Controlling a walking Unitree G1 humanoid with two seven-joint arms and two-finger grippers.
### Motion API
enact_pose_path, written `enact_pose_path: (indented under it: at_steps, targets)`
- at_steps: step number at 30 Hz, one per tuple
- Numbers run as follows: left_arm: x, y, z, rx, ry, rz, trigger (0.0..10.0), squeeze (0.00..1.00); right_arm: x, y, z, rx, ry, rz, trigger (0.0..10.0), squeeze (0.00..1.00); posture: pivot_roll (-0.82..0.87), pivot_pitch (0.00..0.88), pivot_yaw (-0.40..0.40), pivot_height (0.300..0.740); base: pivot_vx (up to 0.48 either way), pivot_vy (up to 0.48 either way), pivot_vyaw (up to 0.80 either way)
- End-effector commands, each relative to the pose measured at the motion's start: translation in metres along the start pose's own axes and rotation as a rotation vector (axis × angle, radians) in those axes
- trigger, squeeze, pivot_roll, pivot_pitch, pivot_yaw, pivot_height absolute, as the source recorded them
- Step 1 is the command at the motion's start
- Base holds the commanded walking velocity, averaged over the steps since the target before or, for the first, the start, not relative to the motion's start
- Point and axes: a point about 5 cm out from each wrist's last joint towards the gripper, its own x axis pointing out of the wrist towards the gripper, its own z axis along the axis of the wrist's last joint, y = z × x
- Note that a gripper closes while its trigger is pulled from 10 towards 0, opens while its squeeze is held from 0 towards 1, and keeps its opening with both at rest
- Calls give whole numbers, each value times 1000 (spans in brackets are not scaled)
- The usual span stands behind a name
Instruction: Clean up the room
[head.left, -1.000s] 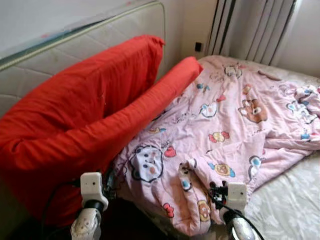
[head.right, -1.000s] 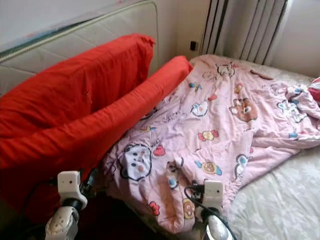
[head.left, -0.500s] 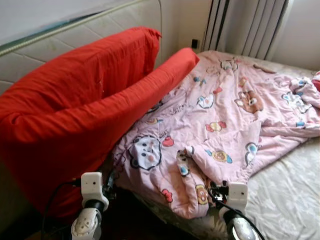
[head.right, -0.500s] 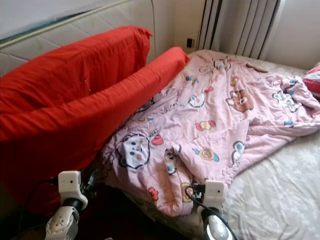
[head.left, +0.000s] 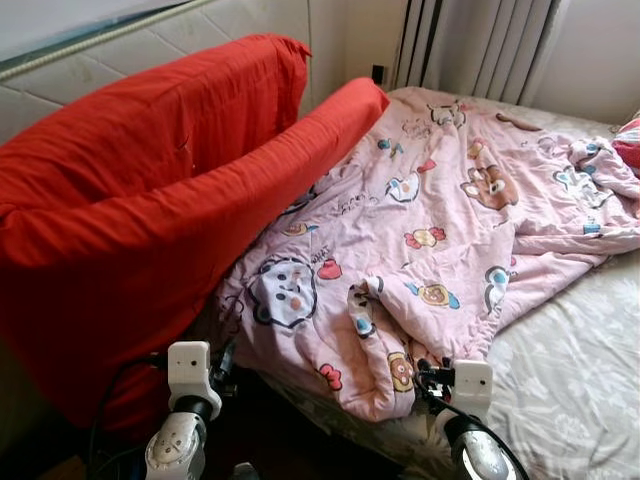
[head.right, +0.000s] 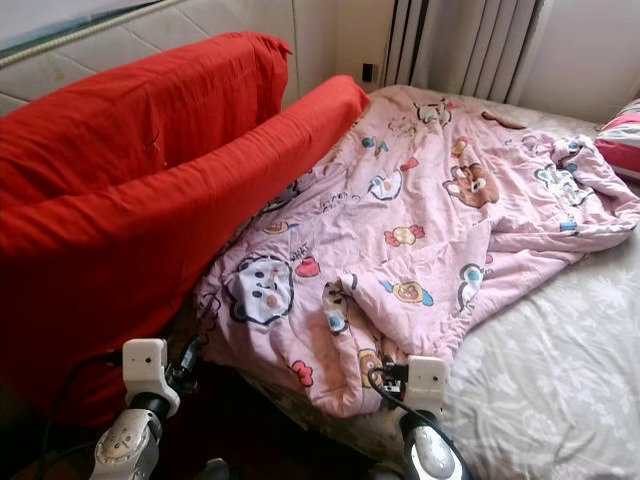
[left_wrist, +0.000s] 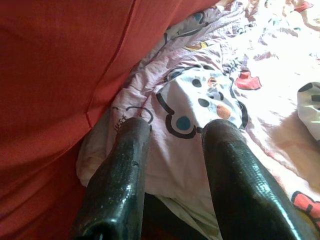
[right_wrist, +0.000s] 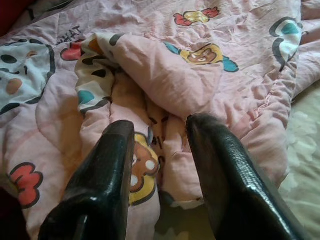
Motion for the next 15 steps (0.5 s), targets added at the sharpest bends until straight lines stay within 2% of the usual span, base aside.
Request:
enact_pose_path:
  at_steps: [1, 7, 9, 15]
  targets:
    - [-3, 2, -4, -11, 26, 3, 10000, 0, -2, 0, -5, 13, 24, -3, 10000, 0, -50, 199, 28, 636, 0, 0, 0]
    - [-3, 1, -4, -10, 32, -5, 10000, 0, -1, 3, -9, 20, 66, 12, 10000, 0, -49, 199, 29, 626, 0, 0, 0]
    - [-3, 1, -4, -9, 34, -6, 10000, 0, -2, 4, -8, 23, 45, 14, 10000, 0, -49, 200, 29, 612, 0, 0, 0]
    - [-4, 1, -5, -9, 36, -10, 10000, 0, -2, 3, -7, 23, 42, 8, 10000, 0, -48, 200, 31, 612, 0, 0, 0]
